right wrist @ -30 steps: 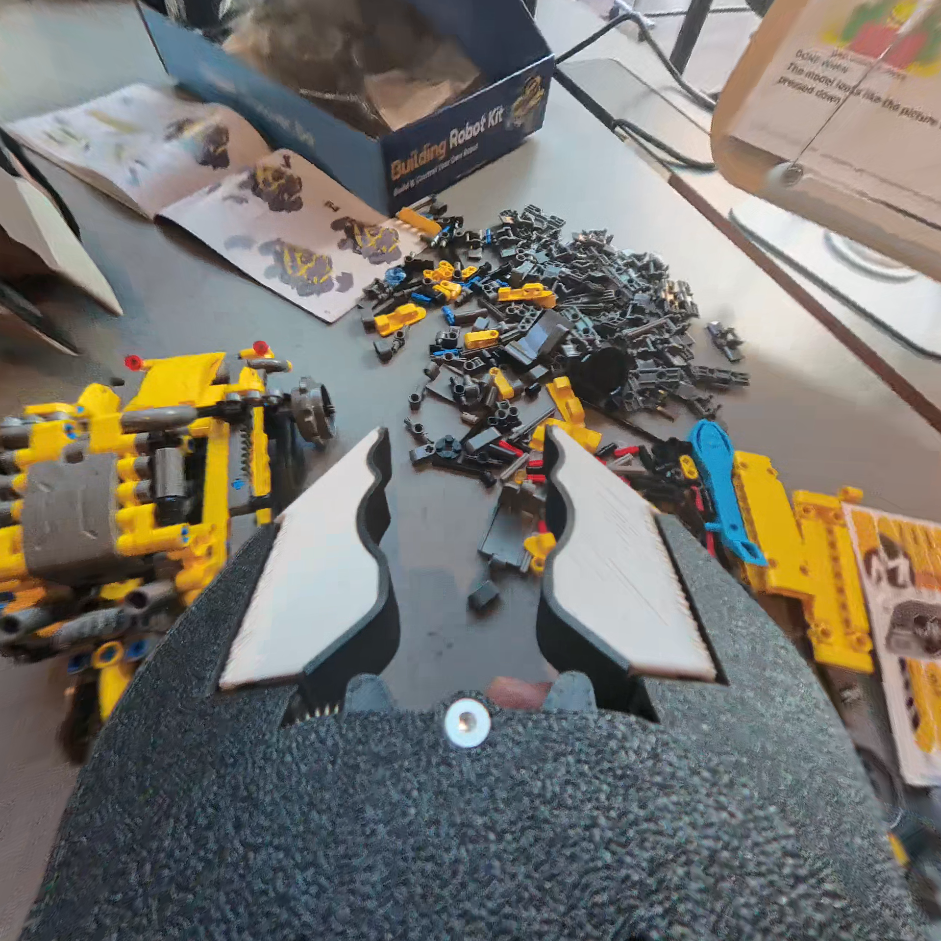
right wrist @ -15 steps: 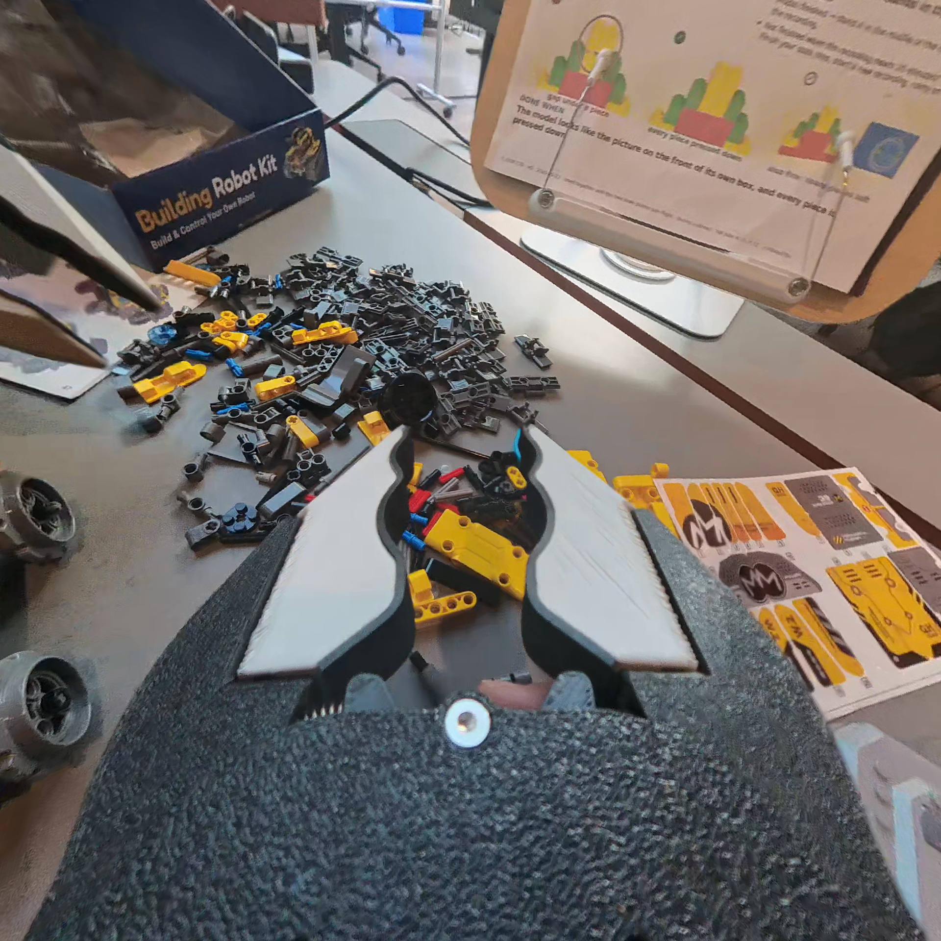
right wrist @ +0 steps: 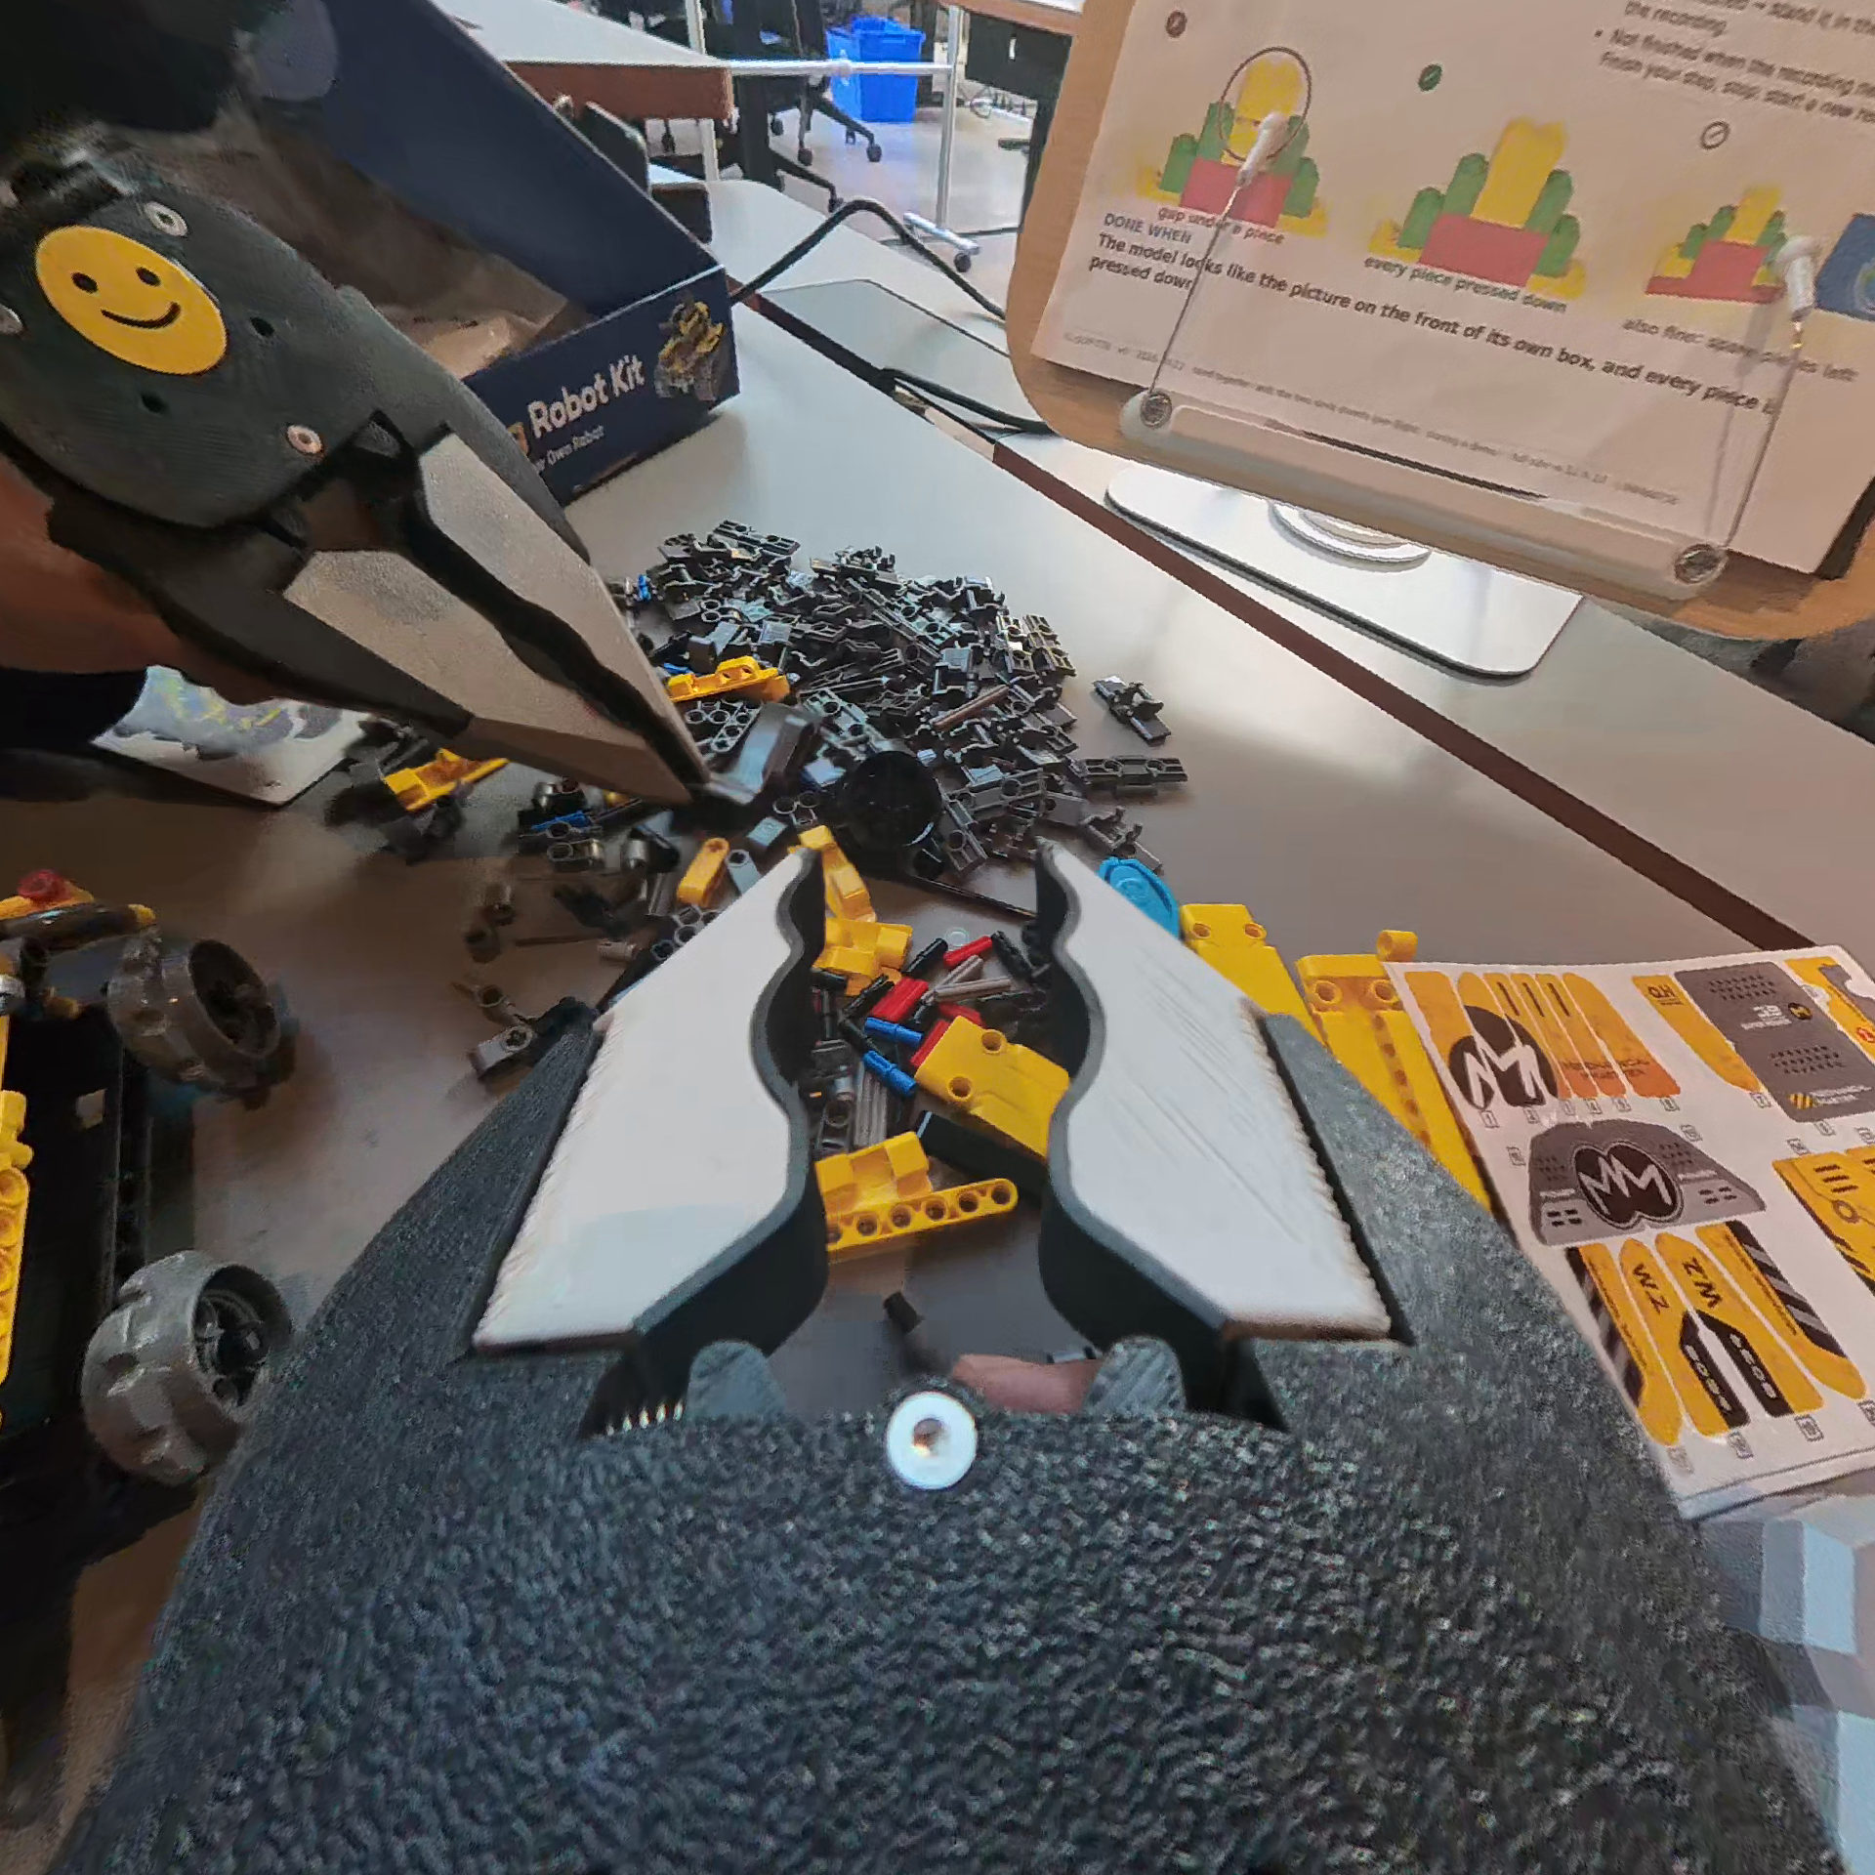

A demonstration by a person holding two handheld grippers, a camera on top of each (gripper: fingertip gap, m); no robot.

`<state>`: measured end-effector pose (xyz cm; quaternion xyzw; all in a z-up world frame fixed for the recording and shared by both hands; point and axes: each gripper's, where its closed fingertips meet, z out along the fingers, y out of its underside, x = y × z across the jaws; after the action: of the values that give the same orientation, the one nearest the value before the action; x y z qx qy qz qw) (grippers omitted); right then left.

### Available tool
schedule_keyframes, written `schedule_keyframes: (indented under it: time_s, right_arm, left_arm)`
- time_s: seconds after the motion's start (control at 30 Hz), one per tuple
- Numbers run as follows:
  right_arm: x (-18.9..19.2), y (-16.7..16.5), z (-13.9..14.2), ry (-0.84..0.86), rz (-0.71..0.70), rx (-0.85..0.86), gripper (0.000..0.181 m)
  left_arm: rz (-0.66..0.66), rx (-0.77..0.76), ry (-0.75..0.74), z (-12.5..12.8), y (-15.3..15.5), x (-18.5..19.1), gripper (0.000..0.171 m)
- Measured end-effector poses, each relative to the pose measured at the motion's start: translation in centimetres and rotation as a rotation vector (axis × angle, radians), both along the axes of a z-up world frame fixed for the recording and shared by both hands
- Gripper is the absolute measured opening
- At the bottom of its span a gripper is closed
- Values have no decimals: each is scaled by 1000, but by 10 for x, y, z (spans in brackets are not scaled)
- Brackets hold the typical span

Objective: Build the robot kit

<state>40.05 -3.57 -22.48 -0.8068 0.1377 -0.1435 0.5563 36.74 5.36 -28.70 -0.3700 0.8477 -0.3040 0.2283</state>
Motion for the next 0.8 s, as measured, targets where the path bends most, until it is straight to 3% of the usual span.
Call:
schedule_keyframes:
  time_s: [0.2,0.33,0.57,0.8]
  right_arm:
    - [-15,12,-8,-11,64,-34,38]
    - [-28,22,-9,11,125,-18,38]
    - [-60,43,11,146,289,101,41]
    - [-52,35,38,282,287,305,41]
  left_arm:
    - [30,39,-160,18,-1,-6,0]
    - [47,8,-315,46,-12,-7,0]
    - [-19,-97,-487,76,-30,-18,0]
    - [-10,-121,-541,81,-33,-14,0]
